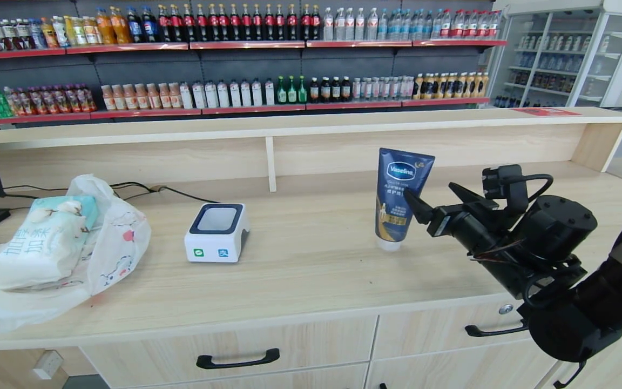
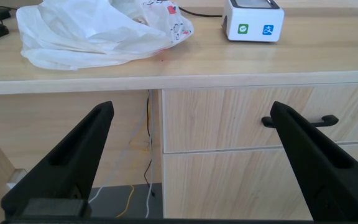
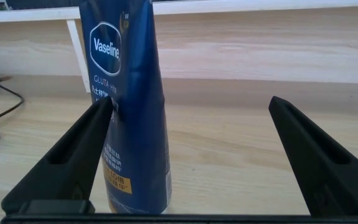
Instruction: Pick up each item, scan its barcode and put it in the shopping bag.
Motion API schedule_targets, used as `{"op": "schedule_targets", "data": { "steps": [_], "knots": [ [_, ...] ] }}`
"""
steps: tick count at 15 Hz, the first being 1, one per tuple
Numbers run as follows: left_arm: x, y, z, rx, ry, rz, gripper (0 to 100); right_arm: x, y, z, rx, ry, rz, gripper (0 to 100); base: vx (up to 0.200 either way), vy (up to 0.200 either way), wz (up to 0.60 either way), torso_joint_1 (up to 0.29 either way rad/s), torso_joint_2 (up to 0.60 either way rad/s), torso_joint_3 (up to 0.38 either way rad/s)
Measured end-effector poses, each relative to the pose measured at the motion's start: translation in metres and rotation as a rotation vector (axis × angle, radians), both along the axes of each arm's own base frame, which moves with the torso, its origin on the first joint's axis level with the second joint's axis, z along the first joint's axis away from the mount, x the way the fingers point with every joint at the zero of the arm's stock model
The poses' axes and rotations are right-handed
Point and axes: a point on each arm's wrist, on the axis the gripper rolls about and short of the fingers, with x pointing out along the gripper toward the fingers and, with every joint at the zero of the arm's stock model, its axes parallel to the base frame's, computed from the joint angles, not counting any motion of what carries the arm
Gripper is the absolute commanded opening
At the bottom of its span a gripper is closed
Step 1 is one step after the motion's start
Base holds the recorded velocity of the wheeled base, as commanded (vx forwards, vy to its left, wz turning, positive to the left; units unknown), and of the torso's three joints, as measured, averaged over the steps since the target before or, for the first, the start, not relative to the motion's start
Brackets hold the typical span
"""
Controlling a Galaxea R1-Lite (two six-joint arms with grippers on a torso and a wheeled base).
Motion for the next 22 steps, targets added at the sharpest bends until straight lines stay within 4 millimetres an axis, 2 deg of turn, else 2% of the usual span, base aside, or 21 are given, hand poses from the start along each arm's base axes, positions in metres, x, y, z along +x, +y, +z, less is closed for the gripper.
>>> {"op": "schedule_targets", "data": {
  "steps": [9,16,22],
  "knots": [
    [0.0,0.0,0.0,0.0,0.0,0.0,100,-0.003,-0.013,0.001,-0.002,0.009,-0.034,100,0.0,0.0,0.0,0.0,0.0,0.0],
    [0.0,0.0,0.0,0.0,0.0,0.0,100,-0.001,-0.027,-0.002,-0.005,0.022,-0.078,100,0.0,0.0,0.0,0.0,0.0,0.0],
    [0.0,0.0,0.0,-0.001,0.0,-0.001,100,0.004,-0.032,-0.005,-0.006,0.027,-0.096,100,0.0,0.0,0.0,0.0,0.0,0.0]
  ]
}}
